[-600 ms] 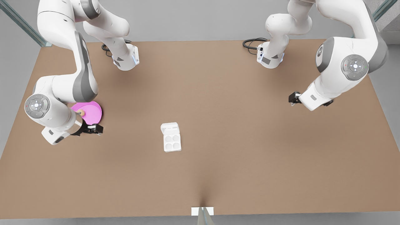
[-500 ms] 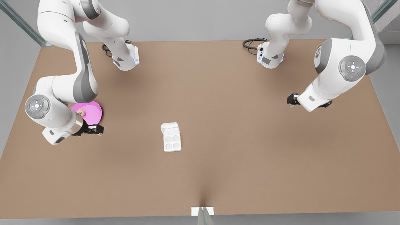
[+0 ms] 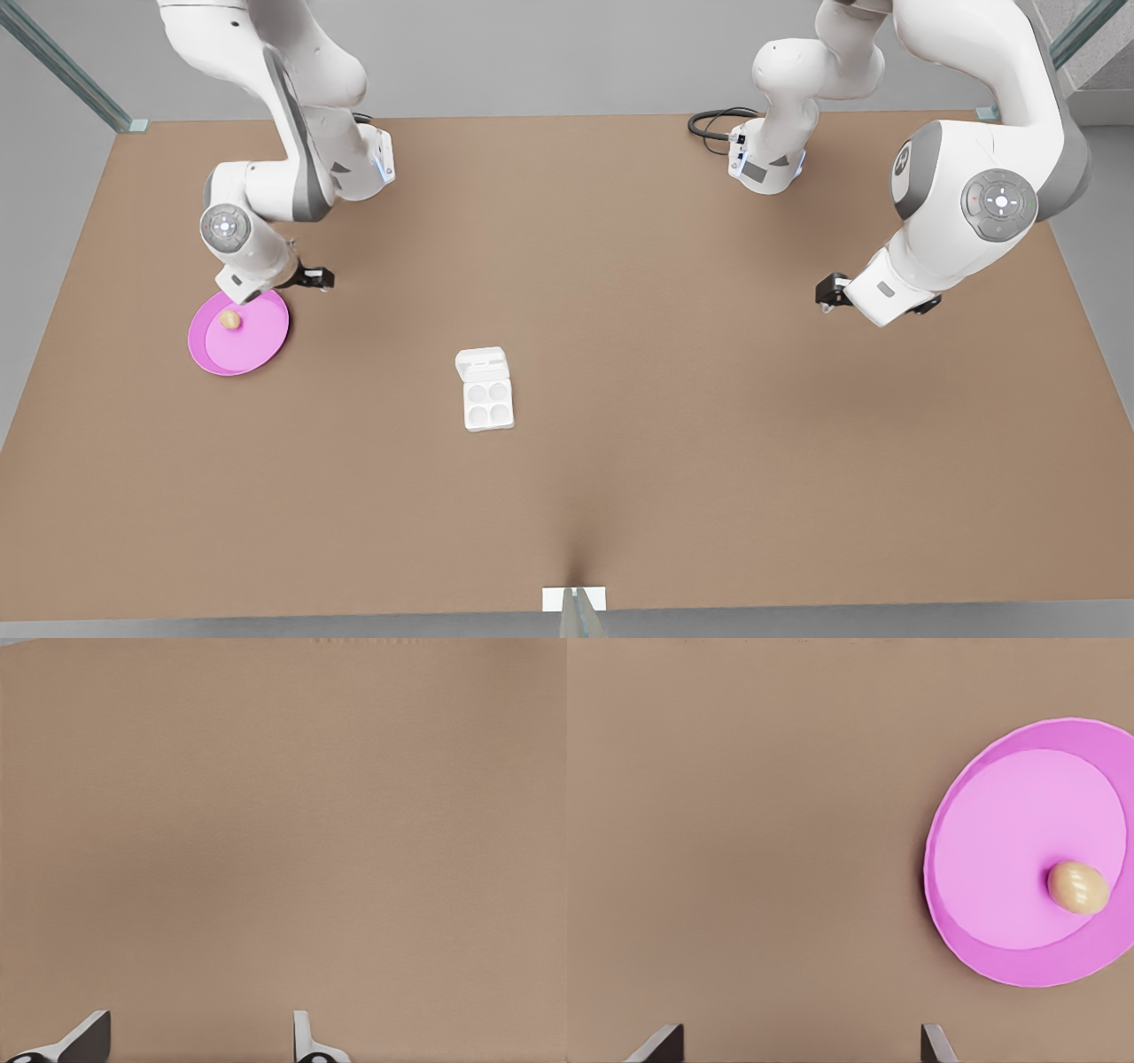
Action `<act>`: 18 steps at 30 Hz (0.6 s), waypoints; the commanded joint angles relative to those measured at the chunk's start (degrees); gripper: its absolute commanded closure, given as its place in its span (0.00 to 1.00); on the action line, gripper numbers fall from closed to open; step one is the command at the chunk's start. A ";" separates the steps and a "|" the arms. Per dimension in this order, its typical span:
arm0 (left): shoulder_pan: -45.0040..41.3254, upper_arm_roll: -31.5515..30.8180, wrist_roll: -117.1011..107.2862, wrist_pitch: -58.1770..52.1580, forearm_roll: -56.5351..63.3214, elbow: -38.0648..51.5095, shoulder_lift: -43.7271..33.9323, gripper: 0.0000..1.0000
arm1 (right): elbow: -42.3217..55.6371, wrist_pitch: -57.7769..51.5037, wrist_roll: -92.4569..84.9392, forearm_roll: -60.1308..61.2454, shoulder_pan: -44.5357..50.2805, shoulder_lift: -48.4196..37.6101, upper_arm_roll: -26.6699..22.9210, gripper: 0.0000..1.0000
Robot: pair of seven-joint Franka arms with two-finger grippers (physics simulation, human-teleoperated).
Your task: Pack egg into the box and close the box lid
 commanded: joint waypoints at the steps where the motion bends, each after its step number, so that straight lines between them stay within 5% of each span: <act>1: -0.01 -0.02 -0.09 0.12 0.04 0.01 -0.06 0.00 | 0.07 23.96 -11.18 -0.16 -1.34 3.07 -0.04 0.00; 18: -0.01 -0.02 -0.09 0.12 0.04 0.01 0.29 0.00 | 5.52 17.55 -44.85 3.27 -17.60 14.40 0.13 0.00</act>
